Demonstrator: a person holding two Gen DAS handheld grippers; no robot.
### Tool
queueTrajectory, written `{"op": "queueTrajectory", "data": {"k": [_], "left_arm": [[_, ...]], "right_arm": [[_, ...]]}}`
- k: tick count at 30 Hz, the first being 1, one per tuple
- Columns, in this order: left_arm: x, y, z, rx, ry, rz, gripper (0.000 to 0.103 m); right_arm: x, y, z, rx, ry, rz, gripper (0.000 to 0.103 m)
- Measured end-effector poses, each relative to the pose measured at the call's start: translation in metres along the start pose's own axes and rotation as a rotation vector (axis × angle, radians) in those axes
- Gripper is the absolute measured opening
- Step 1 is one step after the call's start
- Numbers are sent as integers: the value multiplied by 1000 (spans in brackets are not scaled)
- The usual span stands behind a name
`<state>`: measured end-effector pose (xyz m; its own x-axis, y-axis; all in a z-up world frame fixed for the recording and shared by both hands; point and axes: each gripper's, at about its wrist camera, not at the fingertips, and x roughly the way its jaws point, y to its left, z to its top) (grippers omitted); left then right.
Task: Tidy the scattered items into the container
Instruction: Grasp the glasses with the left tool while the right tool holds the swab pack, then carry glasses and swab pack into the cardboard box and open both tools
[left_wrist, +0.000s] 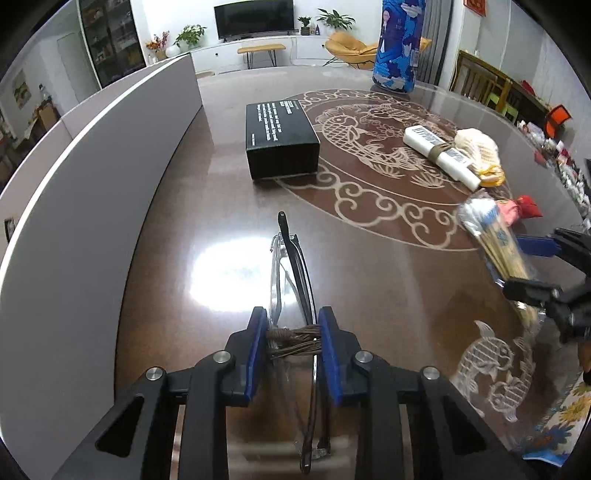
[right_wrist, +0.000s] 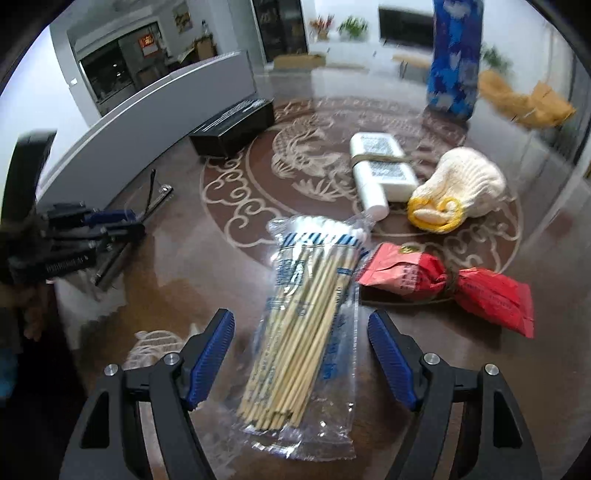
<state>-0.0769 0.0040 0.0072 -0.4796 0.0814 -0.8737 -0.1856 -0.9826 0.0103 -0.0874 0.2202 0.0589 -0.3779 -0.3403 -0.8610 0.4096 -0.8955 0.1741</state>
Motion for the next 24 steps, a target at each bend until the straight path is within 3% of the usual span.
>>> {"op": "queueTrajectory", "data": {"k": [3,7,10,11,24], "left_arm": [[-10,0,-6,-24,-18,-10,28],[-18,-6,-10,-22,-30,-1,28],[-22,-7,-13,-32,-33,-6,28],[-23,-7,-15,-38,-34,-8,28],[-52,-17,-19,-12,-78,19,28]], "right_arm": [[4,-1,12,-1,89,31,76],[13,9,24,-44,152,-5,74],[14,15,29,-78,158,-56,35],[14,14,30,-69,161,-49,33],[-37,42,32,-146,106,-14,32]]}}
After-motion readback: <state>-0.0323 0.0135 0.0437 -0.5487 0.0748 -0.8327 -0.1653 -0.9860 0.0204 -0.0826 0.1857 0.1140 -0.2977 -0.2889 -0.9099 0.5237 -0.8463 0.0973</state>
